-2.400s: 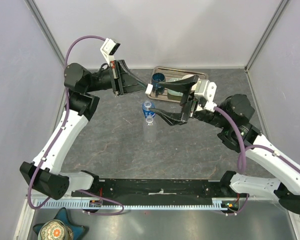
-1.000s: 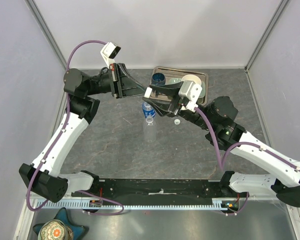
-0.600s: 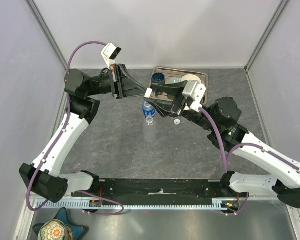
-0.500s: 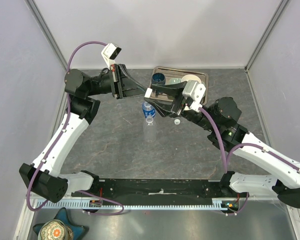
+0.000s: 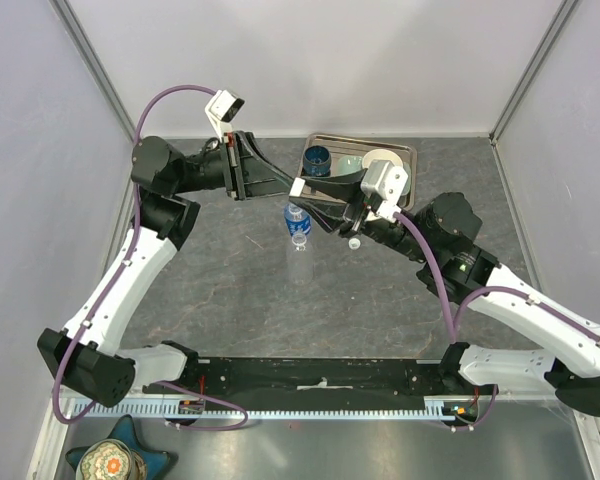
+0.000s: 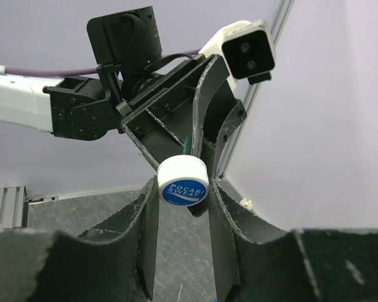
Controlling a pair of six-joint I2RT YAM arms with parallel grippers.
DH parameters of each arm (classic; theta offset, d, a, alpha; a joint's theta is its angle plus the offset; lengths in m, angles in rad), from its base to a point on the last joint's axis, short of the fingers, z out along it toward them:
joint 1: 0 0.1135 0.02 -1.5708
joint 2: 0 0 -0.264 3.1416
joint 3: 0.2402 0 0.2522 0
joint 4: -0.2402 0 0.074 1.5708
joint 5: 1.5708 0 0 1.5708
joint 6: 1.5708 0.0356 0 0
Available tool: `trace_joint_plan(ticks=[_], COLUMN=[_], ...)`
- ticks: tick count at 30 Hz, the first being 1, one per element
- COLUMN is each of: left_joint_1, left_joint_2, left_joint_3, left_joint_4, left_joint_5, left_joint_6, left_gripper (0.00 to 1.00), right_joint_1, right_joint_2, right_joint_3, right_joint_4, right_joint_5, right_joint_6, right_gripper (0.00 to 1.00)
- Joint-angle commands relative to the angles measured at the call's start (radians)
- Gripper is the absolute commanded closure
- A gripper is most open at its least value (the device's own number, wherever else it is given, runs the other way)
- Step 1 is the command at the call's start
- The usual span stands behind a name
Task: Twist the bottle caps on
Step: Pick up the bottle cap from the center of the board, then pick up the plastic bottle at the center of the board.
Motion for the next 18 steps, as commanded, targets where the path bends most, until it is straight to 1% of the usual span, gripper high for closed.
trace_joint_plan(ticks=[1, 2, 3, 4, 5, 6, 7, 8, 9, 10, 11, 12, 13, 14, 17, 18], left_joint_1=[0.032, 0.042, 0.064, 0.073, 0.082, 0.093, 0.095, 0.093, 0.093, 0.093, 0.09, 0.087, 0.087, 0.087, 0.082, 0.07], left_joint_2=[-0.006, -0.003, 0.0, 0.003, 0.003, 0.005, -0.001, -0.01, -0.023, -0.05, -0.064, -0.078, -0.102, -0.113, -0.164, -0.175], left_joint_3=[0.003, 0.006, 0.006, 0.007, 0.016, 0.024, 0.033, 0.035, 0.023, -0.02, -0.049, -0.082, -0.15, -0.183, -0.313, -0.342], left_joint_4=[-0.188, -0.231, -0.265, -0.342, -0.397, -0.469, -0.546, -0.701, -0.765, -0.804, -0.871, -0.885, -0.89, -0.89, -0.84, -0.792], left_joint_5=[0.054, 0.054, 0.056, 0.061, 0.061, 0.058, 0.044, 0.015, -0.017, -0.06, -0.097, -0.126, -0.171, -0.182, -0.192, -0.196], left_joint_6=[0.196, 0.278, 0.32, 0.361, 0.483, 0.562, 0.654, 0.876, 0.964, 1.046, 1.187, 1.243, 1.292, 1.369, 1.457, 1.469], left_gripper=[0.61, 0.6, 0.56, 0.52, 0.44, 0.36, 0.35, 0.33, 0.31, 0.31, 0.3, 0.3, 0.29, 0.29, 0.26, 0.24], right_joint_1=[0.0, 0.0, 0.0, 0.0, 0.0, -0.001, 0.0, 0.0, 0.0, 0.0, 0.0, 0.0, 0.0, -0.001, -0.001, -0.001], right_joint_2=[-0.049, -0.055, -0.06, -0.075, -0.081, -0.091, -0.107, -0.115, -0.124, -0.138, -0.144, -0.147, -0.152, -0.157, -0.166, -0.167], right_joint_3=[0.058, 0.065, 0.072, 0.073, 0.081, 0.085, 0.087, 0.091, 0.093, 0.095, 0.095, 0.096, 0.098, 0.101, 0.099, 0.098], right_joint_4=[-0.045, -0.059, -0.085, -0.099, -0.113, -0.142, -0.157, -0.173, -0.197, -0.206, -0.208, -0.243, -0.252, -0.257, -0.266, -0.268], right_joint_5=[0.015, 0.019, 0.025, 0.03, 0.033, 0.041, 0.048, 0.056, 0.065, 0.079, 0.084, 0.087, 0.099, 0.103, 0.119, 0.122], right_joint_6=[0.0, -0.001, 0.0, -0.003, -0.001, 0.0, -0.001, -0.001, -0.003, -0.003, -0.003, -0.003, 0.0, 0.0, 0.005, 0.006], right_gripper=[0.74, 0.75, 0.75, 0.75, 0.75, 0.75, 0.75, 0.75, 0.75, 0.75, 0.75, 0.75, 0.75, 0.75, 0.73, 0.73])
